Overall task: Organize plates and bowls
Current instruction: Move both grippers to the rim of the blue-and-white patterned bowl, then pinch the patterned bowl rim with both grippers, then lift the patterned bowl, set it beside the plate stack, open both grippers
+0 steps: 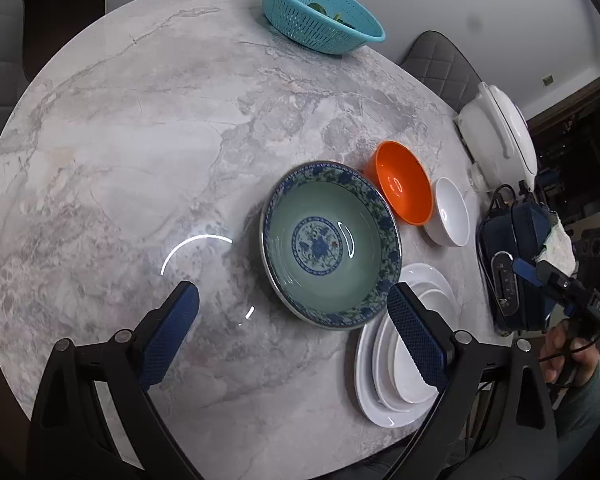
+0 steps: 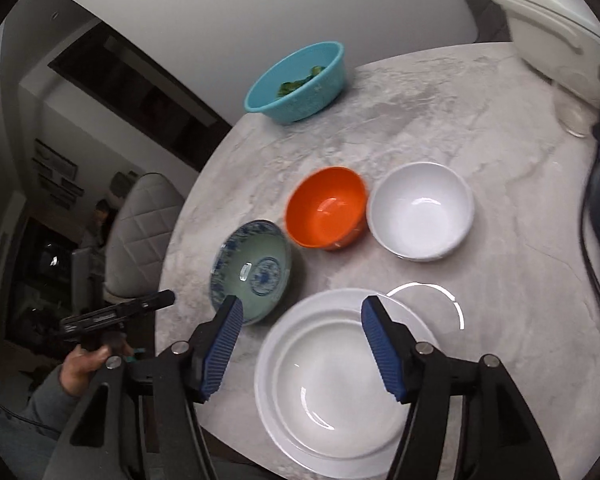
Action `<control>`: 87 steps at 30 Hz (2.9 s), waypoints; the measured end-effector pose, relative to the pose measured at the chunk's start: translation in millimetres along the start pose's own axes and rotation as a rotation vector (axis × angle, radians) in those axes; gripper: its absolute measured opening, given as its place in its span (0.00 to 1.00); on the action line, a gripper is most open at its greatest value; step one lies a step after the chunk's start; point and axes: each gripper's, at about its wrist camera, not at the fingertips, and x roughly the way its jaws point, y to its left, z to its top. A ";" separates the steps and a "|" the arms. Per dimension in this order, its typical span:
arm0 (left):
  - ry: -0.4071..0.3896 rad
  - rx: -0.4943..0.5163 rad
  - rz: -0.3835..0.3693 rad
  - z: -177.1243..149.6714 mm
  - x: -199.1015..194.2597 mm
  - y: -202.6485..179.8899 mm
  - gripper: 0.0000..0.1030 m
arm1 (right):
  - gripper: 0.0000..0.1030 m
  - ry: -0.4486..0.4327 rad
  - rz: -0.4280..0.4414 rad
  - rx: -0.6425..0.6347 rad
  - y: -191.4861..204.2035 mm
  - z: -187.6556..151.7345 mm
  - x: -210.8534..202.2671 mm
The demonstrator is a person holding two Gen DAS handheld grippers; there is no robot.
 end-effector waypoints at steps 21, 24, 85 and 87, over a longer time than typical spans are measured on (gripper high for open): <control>0.159 -0.025 0.071 21.2 99.1 12.1 0.65 | 0.52 0.408 -0.029 -0.010 26.5 42.1 174.3; 0.174 -0.024 0.087 19.9 105.7 12.9 0.61 | 0.48 0.425 -0.046 -0.025 30.7 39.4 185.2; 0.039 -0.186 0.092 -69.3 -14.0 79.4 0.71 | 0.47 0.326 -0.015 -0.100 88.2 -53.9 166.2; 0.006 -0.171 0.066 -45.1 -29.0 69.3 0.74 | 0.50 0.267 -0.011 -0.079 76.1 -38.7 137.8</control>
